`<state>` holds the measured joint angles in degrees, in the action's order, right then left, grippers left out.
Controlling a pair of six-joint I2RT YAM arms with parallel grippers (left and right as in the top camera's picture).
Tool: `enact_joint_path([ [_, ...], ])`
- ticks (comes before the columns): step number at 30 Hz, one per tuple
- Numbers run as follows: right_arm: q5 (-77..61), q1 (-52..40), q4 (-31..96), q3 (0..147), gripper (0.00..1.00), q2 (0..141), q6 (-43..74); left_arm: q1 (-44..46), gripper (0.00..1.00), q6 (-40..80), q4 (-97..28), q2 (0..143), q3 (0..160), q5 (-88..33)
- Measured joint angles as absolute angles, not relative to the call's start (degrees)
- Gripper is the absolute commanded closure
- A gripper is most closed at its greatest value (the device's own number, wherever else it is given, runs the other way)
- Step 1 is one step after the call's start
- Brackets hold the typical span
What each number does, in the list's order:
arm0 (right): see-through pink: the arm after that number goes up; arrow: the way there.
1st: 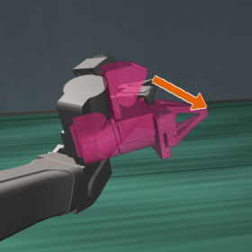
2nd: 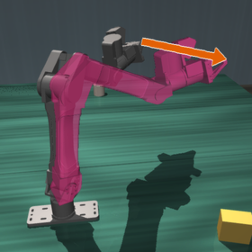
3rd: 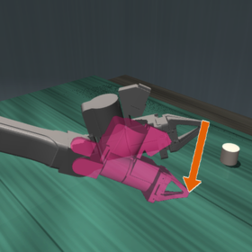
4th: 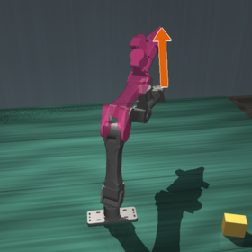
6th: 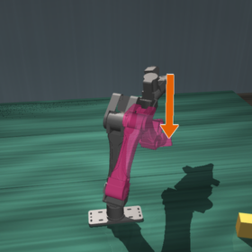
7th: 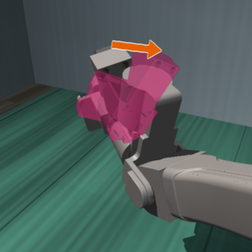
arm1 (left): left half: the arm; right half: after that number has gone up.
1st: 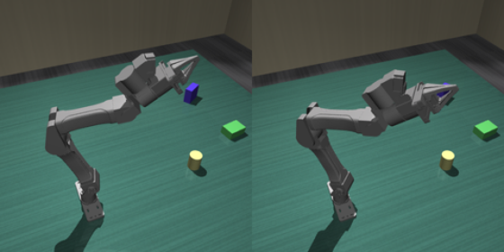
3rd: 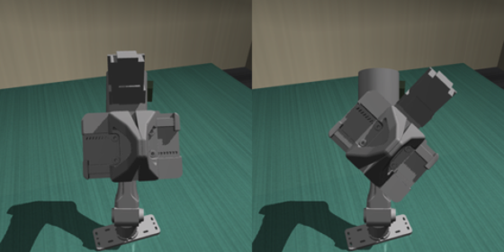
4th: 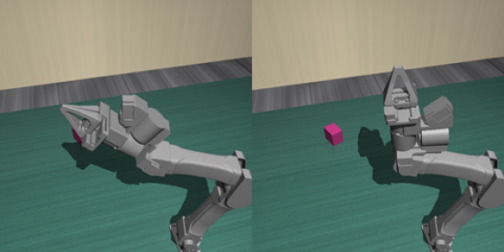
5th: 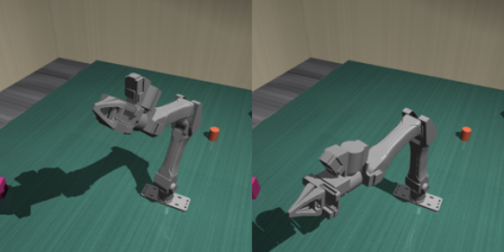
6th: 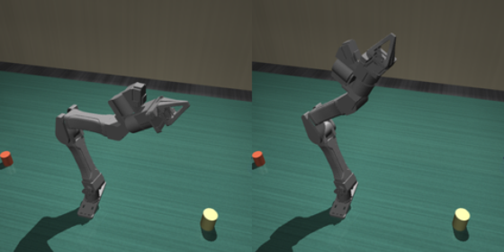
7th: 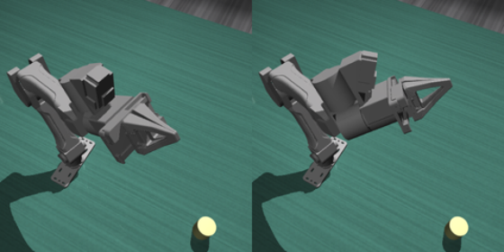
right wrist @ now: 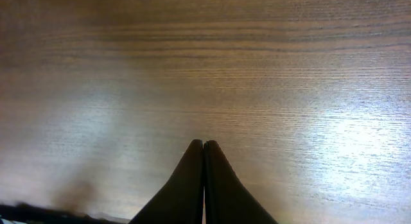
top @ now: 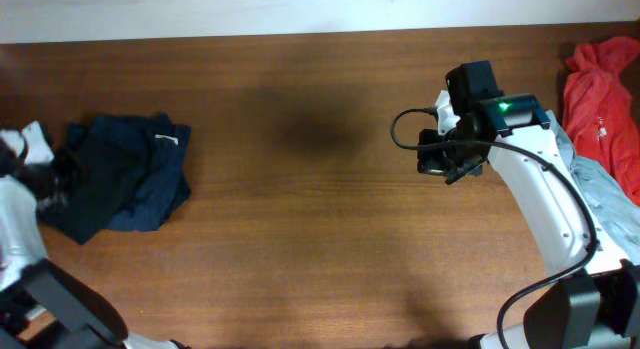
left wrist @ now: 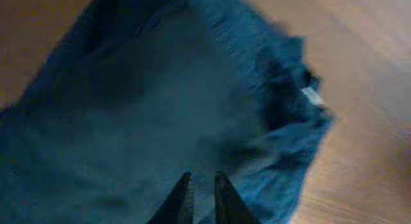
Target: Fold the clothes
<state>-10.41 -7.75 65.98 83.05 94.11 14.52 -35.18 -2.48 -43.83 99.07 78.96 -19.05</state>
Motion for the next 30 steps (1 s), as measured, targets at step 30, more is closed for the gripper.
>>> enact_joint_path([
  [30,-10.4,-7.7,65.8,91.3,0.96,93.6,11.6,-17.6,0.79,-6.4,-65.0,102.6,107.3,-10.3],
])
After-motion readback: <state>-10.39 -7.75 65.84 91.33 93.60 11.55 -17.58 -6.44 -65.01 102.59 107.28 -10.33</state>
